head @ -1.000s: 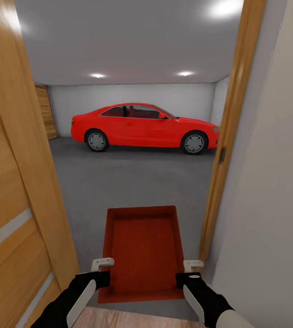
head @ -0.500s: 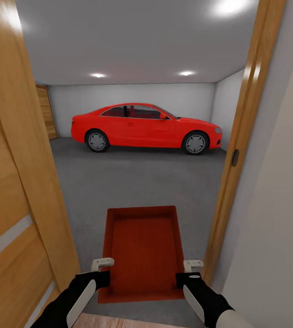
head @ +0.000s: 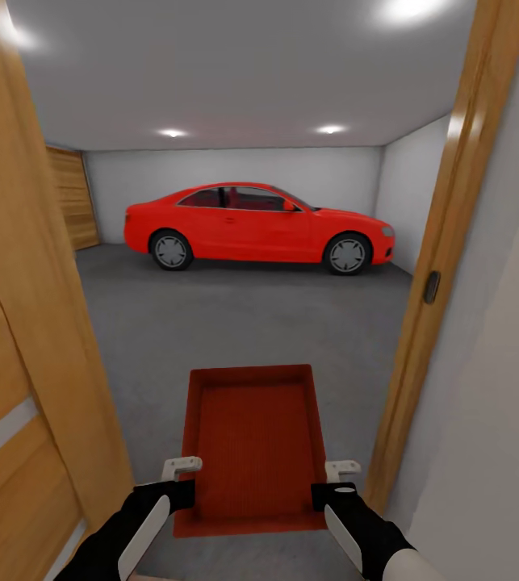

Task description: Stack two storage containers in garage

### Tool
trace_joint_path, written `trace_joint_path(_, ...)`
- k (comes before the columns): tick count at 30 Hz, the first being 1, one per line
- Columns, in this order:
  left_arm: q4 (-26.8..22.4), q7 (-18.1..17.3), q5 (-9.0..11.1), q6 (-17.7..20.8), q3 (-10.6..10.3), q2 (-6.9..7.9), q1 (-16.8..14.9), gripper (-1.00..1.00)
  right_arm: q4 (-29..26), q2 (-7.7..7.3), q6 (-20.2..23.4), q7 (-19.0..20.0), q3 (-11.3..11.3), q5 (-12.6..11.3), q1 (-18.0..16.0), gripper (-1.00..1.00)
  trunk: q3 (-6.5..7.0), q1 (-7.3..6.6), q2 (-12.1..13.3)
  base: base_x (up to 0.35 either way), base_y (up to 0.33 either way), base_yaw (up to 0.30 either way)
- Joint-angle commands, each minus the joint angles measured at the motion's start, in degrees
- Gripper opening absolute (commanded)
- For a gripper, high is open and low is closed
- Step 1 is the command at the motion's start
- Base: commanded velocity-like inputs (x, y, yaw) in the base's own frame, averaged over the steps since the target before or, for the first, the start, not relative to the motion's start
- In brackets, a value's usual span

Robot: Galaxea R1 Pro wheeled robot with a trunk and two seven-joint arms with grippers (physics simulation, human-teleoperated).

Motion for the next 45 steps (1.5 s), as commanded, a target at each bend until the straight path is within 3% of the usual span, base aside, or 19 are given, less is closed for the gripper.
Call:
trace_joint_path(1, -0.77, 0.55, 0.18, -4.62, 0.25, 0.08, -0.08, -1.00, -0.02, -0.09, 0.33, -0.28, -0.03, -0.55, 0.00, -1.00, -0.05, 0.00, -0.03, 0.064, 0.000, -0.065)
trace_joint_path(45, -0.77, 0.55, 0.18, -4.62, 0.25, 0.08, -0.08, -1.00, -0.02, -0.07, 0.36, -0.29, -0.04, -0.55, 0.00, -1.00, 0.50, 0.00, -0.03, 0.052, 0.024, -0.049)
